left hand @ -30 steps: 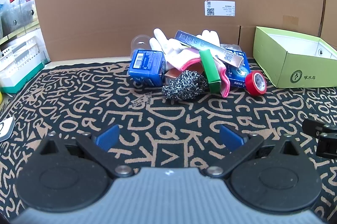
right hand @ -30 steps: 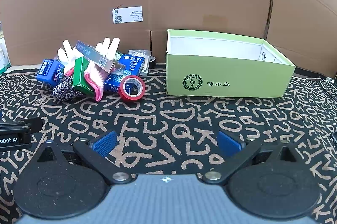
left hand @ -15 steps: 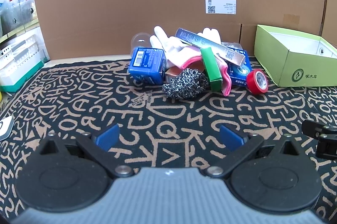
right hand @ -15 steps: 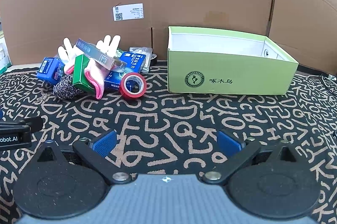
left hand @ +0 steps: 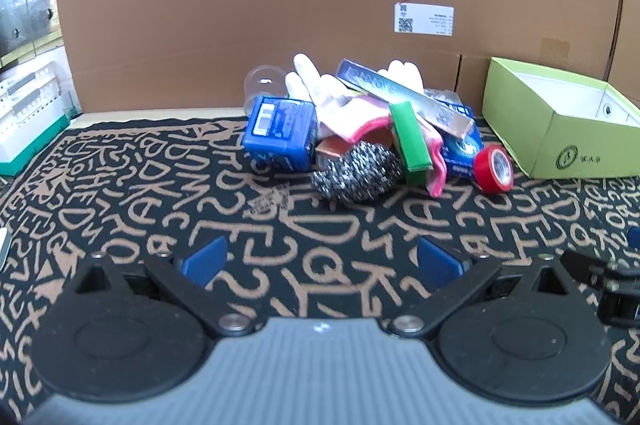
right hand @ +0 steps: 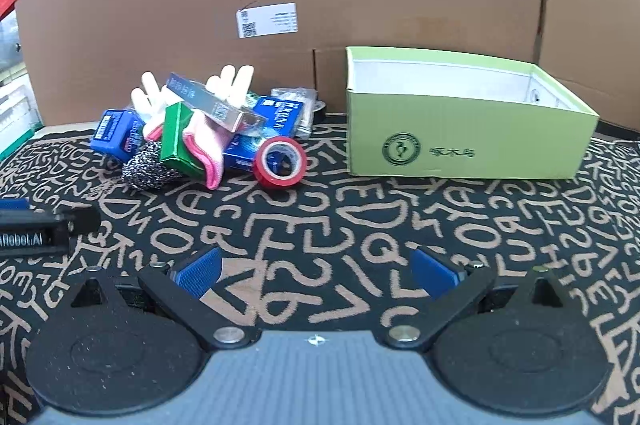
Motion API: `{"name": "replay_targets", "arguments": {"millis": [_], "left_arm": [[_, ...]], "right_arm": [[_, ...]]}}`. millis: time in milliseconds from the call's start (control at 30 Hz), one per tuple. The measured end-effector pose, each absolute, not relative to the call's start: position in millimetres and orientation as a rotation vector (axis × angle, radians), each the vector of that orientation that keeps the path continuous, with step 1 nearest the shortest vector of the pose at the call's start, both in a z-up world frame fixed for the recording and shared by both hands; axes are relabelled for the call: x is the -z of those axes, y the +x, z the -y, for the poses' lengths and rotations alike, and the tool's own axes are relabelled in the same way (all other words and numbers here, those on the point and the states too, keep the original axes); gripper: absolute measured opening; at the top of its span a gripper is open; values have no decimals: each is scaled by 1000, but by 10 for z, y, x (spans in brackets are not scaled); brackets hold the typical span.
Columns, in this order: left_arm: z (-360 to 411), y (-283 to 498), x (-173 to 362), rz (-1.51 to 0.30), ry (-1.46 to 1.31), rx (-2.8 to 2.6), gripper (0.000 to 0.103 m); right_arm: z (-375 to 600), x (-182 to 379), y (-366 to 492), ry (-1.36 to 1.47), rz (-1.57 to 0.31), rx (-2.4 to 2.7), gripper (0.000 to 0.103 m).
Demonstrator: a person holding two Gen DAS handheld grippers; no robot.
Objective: Organize objects
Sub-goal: 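Move both tools toward the pile of items, then grasp the blue square container with the left tool while the right tool grasps the red tape roll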
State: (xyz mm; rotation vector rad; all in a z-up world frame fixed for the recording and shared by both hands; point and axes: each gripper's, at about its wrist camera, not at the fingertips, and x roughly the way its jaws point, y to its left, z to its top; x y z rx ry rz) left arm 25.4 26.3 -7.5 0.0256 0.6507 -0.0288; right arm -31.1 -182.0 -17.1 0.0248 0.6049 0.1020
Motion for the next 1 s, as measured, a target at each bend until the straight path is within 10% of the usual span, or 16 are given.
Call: {"name": "replay_targets", "arguments": {"millis": [400,833,1000], "left_arm": [[-629,1162,-39,-624,-18,27,103],[-711,1670,143,-699,-9,110,67],[-723,1732,199,-717,-10,129,60]], "right_arm": [[1641,213,161,2,-548,-153,102],[1492,407,755,30,-564,-161,90],[1518,448,829,78,-587,-206,63]]}}
